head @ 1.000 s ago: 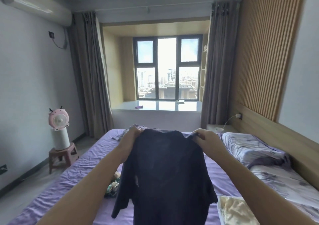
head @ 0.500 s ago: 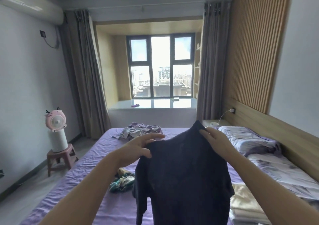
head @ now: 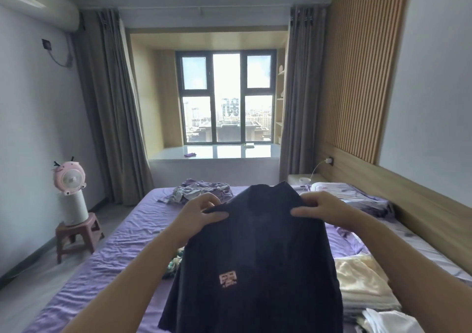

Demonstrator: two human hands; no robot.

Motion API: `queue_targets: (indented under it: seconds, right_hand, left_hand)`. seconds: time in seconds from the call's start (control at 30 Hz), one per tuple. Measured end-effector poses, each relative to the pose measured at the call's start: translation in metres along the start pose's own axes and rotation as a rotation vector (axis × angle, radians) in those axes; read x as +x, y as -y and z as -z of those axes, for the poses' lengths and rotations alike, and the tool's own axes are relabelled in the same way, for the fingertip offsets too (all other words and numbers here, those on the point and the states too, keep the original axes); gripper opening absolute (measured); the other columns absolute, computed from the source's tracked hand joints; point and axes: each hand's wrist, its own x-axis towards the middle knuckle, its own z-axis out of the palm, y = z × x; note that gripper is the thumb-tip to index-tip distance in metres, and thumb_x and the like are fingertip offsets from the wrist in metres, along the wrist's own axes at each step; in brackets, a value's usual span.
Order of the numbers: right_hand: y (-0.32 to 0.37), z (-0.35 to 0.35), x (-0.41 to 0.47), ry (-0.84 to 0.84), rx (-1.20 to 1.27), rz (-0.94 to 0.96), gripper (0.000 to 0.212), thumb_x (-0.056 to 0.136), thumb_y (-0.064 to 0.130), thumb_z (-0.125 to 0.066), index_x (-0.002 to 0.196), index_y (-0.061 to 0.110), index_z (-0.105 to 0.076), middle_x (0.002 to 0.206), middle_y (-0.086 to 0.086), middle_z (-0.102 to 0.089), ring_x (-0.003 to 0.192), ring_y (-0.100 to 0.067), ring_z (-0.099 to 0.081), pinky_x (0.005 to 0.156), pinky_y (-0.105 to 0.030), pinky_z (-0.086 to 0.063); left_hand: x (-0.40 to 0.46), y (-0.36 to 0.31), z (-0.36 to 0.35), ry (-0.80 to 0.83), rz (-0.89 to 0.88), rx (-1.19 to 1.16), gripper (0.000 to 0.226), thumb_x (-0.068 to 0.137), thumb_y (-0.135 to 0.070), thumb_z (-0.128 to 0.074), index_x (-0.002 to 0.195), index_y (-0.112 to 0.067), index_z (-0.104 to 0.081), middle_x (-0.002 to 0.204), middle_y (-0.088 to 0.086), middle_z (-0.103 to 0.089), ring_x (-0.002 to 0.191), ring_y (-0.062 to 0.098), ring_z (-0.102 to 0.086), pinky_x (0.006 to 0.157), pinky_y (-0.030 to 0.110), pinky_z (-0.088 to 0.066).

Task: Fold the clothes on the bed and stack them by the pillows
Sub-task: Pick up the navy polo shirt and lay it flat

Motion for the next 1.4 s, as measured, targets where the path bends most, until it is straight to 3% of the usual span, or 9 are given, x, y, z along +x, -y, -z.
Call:
queue_targets:
  seconds: [0.13, 0.2, 0.3, 0.43, 0.53, 0.63, 0.77, 1.07, 1.4]
  right_hand:
    - [-0.005, -0.001, -0.016, 0.159, -0.023, -0.049, 0.022, 0.084, 0.01, -0.066, 0.107, 0.011, -0.069, 0.105, -0.008, -0.07, 0.098, -0.019, -0.065, 0.091, -0.03, -0.05]
    - [-0.008, -0.01, -0.019, 0.07, -0.011, -0.052, 0.009, 0.086, 0.016, -0.066, 0.09, 0.021, -0.072, 0.087, -0.002, -0.069, 0.083, -0.015, -0.062, 0.08, -0.028, -0.049]
    - [-0.006, -0.024, -0.018, -0.091, -0.031, -0.034, 0.021, 0.089, 0.029, -0.063, 0.068, 0.031, -0.066, 0.062, 0.016, -0.059, 0.062, -0.003, -0.054, 0.059, -0.013, -0.04]
    - [-0.006, -0.033, -0.016, -0.243, -0.17, 0.006, 0.025, 0.088, 0.035, -0.062, 0.065, 0.025, -0.061, 0.057, 0.015, -0.055, 0.056, 0.003, -0.049, 0.056, -0.011, -0.035]
    - [0.0, -0.036, -0.017, -0.24, -0.268, 0.046, 0.013, 0.093, 0.024, -0.056, 0.083, 0.022, -0.065, 0.079, 0.013, -0.063, 0.077, -0.004, -0.056, 0.063, -0.011, -0.035]
    - [0.003, -0.04, -0.019, -0.289, -0.336, 0.051, 0.017, 0.095, 0.015, -0.05, 0.104, 0.015, -0.064, 0.098, 0.006, -0.063, 0.092, -0.012, -0.054, 0.075, -0.019, -0.033]
    - [0.007, -0.048, -0.03, -0.448, -0.416, -0.04, 0.015, 0.092, 0.035, -0.055, 0.088, 0.021, -0.061, 0.08, 0.003, -0.061, 0.081, -0.018, -0.055, 0.076, -0.035, -0.044]
    - [-0.012, -0.045, -0.071, -0.509, -0.289, 0.064, 0.016, 0.088, 0.024, -0.064, 0.074, 0.015, -0.066, 0.066, 0.009, -0.062, 0.067, -0.011, -0.055, 0.063, -0.012, -0.035]
    - [-0.029, -0.028, -0.073, -0.327, -0.267, -0.077, 0.021, 0.086, 0.032, -0.065, 0.07, 0.019, -0.07, 0.066, 0.003, -0.066, 0.064, -0.005, -0.056, 0.062, -0.01, -0.037]
  left_hand:
    - [-0.007, 0.005, 0.013, 0.03, 0.013, -0.056, 0.014, 0.077, -0.015, -0.077, 0.073, -0.021, -0.064, 0.08, -0.001, -0.071, 0.068, 0.007, -0.066, 0.056, 0.019, -0.051]
    - [-0.01, 0.007, 0.015, 0.009, 0.016, -0.096, 0.012, 0.079, -0.018, -0.075, 0.071, -0.021, -0.067, 0.078, -0.001, -0.072, 0.068, 0.008, -0.066, 0.057, 0.018, -0.05]
    - [-0.012, 0.005, 0.02, -0.059, 0.002, -0.04, 0.014, 0.086, -0.024, -0.068, 0.074, -0.02, -0.071, 0.074, -0.003, -0.071, 0.067, 0.006, -0.065, 0.058, 0.015, -0.048]
    - [-0.009, 0.004, 0.03, -0.099, -0.057, 0.362, 0.016, 0.092, -0.019, -0.059, 0.086, -0.011, -0.072, 0.079, 0.004, -0.066, 0.076, 0.015, -0.059, 0.075, 0.033, -0.047]
    - [-0.012, 0.008, 0.029, -0.182, -0.1, 0.502, 0.019, 0.094, -0.008, -0.051, 0.097, -0.006, -0.07, 0.088, 0.004, -0.064, 0.087, 0.021, -0.059, 0.084, 0.035, -0.046]
    - [-0.013, 0.014, 0.02, -0.337, 0.028, 0.37, 0.025, 0.093, -0.002, -0.044, 0.107, -0.004, -0.065, 0.102, 0.009, -0.065, 0.095, 0.024, -0.059, 0.088, 0.033, -0.046]
    - [-0.013, 0.02, 0.006, -0.48, 0.247, 0.051, 0.034, 0.093, -0.004, -0.038, 0.122, 0.001, -0.055, 0.125, 0.019, -0.058, 0.102, 0.034, -0.058, 0.093, 0.042, -0.046]
    - [-0.049, 0.019, -0.008, -0.509, -0.221, 0.514, 0.012, 0.09, -0.034, -0.06, 0.091, -0.025, -0.068, 0.084, -0.015, -0.062, 0.078, 0.006, -0.052, 0.067, 0.022, -0.036]
    - [-0.036, 0.028, -0.009, -0.366, -0.218, 0.607, 0.015, 0.083, -0.04, -0.067, 0.083, -0.027, -0.074, 0.078, -0.012, -0.07, 0.073, 0.003, -0.055, 0.066, 0.021, -0.035]
